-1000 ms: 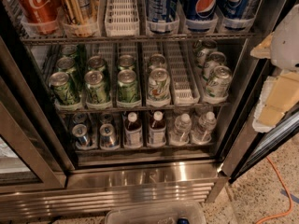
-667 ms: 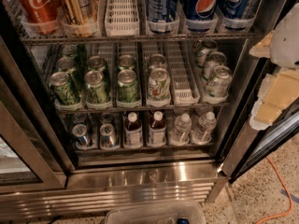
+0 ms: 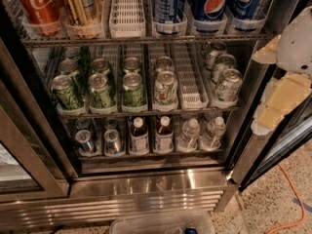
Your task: Pick pepsi can from top shelf of fridge
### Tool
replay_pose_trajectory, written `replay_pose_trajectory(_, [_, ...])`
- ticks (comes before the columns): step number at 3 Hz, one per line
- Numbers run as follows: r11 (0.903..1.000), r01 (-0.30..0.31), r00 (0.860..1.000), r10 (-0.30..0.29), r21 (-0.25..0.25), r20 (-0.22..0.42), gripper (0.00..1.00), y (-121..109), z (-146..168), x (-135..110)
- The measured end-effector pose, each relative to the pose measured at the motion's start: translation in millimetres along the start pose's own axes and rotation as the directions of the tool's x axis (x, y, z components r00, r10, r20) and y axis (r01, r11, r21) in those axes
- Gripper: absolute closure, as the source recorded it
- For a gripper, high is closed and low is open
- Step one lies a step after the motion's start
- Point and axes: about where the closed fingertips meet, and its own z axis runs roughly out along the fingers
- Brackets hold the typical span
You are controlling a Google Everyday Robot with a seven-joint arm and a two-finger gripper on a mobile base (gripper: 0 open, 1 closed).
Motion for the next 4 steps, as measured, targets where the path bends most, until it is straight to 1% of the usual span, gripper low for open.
replay_pose_trajectory(1, [0.9921,-0.103,0.979,0.114,-0.071,0.170,0.00,-2,20,-17])
replay_pose_trajectory(2, [0.9731,-0.188,0.925,0.221,-0.133,0.309,0.00,-6,26,-43])
replay_pose_trajectory(3, [0.9591,-0.246,0.872,0.282,-0.139,0.401,0.00,-13,10,-56])
replay_pose_trajectory(4, [0.9425,-0.315,0.819,0.330,-0.113,0.469,0.00,-19,-12,-59])
